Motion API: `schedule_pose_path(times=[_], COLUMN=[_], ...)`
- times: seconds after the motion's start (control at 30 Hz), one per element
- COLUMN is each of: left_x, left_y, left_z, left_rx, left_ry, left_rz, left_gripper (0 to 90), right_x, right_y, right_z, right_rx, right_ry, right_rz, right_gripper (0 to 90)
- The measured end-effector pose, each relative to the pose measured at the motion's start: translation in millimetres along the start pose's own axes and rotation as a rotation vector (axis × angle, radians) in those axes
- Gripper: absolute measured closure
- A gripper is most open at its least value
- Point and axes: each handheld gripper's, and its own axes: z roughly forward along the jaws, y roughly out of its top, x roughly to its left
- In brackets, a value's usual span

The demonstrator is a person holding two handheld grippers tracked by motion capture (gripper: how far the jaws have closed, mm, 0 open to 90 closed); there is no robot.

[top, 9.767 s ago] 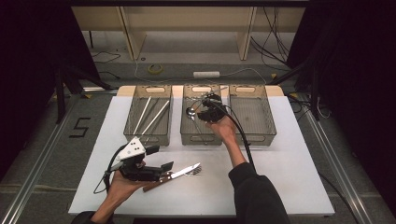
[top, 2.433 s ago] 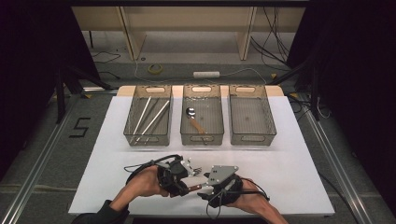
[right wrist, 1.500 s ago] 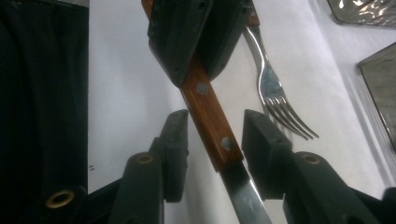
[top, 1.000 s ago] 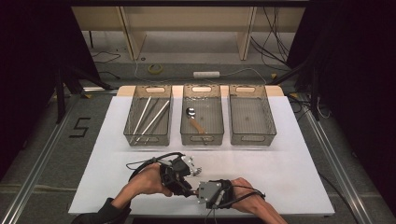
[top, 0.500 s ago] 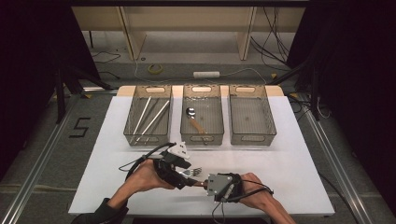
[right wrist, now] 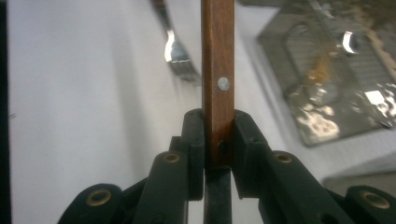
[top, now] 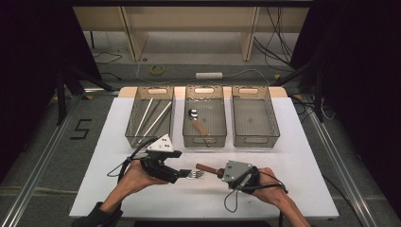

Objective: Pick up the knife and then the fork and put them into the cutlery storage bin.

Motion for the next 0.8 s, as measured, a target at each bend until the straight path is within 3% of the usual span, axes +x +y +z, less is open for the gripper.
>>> schedule_pose_path(times=[0.13,0.37,0.57,0.8], left_x=[3.9,10.7,15.9,15.3], left_y=[-8.4,-20.8,-28.8,-34.7], left_z=[-2.5,-9.9,-17.0,-18.3], left_rx=[-0.017,-0.056,-0.106,-0.100], left_ry=[0.038,0.095,0.116,0.120], left_rz=[0.002,-0.029,-0.068,-0.078], left_gripper=[23.7,22.4,21.8,20.7], right_x=[-22.7,-60.7,-90.5,-119.1], right_y=[-2.4,-1.9,5.4,9.1], right_z=[-10.1,-19.2,-27.7,-28.9], right_rx=[-0.020,-0.077,-0.103,-0.124], right_ry=[-0.015,-0.024,-0.034,-0.063], right_rz=[0.119,0.329,0.442,0.522], right_gripper=[77.6,77.5,77.5,77.5])
